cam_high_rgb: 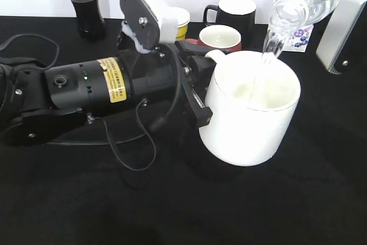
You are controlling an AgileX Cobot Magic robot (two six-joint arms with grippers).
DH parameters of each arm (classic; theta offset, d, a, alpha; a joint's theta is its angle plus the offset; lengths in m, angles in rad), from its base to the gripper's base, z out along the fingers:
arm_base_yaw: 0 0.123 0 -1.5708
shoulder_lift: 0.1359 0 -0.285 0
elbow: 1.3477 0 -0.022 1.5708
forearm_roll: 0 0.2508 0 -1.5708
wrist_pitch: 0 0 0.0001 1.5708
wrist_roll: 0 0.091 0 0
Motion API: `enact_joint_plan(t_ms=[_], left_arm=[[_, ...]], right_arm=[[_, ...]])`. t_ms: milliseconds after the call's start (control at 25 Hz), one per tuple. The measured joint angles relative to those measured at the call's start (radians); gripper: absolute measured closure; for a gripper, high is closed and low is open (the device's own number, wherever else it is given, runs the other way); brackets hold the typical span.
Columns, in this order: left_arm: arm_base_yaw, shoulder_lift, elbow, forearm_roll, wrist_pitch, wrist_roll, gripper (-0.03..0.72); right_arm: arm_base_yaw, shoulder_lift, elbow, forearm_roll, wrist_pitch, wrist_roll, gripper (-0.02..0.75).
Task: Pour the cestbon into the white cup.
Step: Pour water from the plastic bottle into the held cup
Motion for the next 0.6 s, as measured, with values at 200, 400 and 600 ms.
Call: enact_joint_plan(t_ms=[200,400,600], left_arm=[[0.000,0.000,0.000,0.000,0.001,0.000,0.648],[0.000,0.000,0.000,-0.001,0.000,-0.003,0.648],[0.000,0.000,0.000,-0.002,-0.012,-0.025,0.648]], right_arm=[[0.000,0.000,0.000,0.044,-0.001,-0.052,0.239],[0.000,0.000,0.000,0.060,-0.003,-0.087,0.239],[0.000,0.000,0.000,0.064,-0.004,-0.100,0.239]])
